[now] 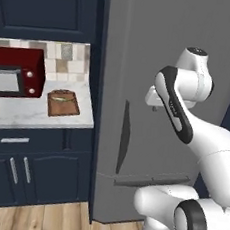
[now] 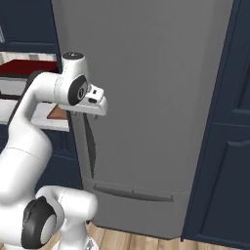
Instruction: Retrieve a lemon from the fridge and place it on the cutting board with the fish.
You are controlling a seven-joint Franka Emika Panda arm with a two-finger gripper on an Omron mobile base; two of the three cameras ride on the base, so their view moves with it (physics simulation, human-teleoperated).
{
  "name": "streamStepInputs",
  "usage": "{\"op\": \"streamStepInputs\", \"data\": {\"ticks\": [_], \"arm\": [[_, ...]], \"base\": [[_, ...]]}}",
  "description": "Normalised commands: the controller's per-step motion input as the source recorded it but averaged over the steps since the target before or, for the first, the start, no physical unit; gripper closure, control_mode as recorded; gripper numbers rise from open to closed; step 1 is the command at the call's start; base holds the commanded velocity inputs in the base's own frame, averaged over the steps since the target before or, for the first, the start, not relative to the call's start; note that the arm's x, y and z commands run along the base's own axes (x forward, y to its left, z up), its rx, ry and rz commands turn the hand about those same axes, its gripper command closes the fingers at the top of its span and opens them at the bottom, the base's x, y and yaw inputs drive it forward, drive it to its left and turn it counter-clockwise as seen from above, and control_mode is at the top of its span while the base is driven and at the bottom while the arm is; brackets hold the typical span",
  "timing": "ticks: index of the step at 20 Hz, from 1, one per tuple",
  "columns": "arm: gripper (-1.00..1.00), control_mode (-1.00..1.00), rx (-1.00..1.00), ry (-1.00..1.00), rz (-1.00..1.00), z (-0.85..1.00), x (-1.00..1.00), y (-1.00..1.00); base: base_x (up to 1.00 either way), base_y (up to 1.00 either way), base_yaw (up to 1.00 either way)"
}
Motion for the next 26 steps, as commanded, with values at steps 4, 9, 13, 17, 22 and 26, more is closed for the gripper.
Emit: {"op": "streamStepInputs", "data": {"ticks": [4, 9, 13, 17, 22, 26], "arm": [[-1.0, 1.0, 0.0, 0.0, 0.0, 0.0, 0.0, 0.0], [-1.0, 1.0, 0.0, 0.0, 0.0, 0.0, 0.0, 0.0], [-1.0, 1.0, 0.0, 0.0, 0.0, 0.0, 0.0, 0.0], [-1.0, -1.0, 0.0, 0.0, 0.0, 0.0, 0.03, 0.0], [-1.0, -1.0, 0.02, -0.11, 0.09, -0.11, 0.51, 0.09], [-1.0, -1.0, 0.06, -0.14, 0.16, -0.33, 0.9, 0.41]], "base": [[-0.76, 0.26, -0.03], [-0.53, 0.22, -0.02], [-0.32, 0.3, -0.01], [0.0, 0.02, 0.0], [0.0, 0.0, 0.0], [0.0, 0.0, 0.0]]}}
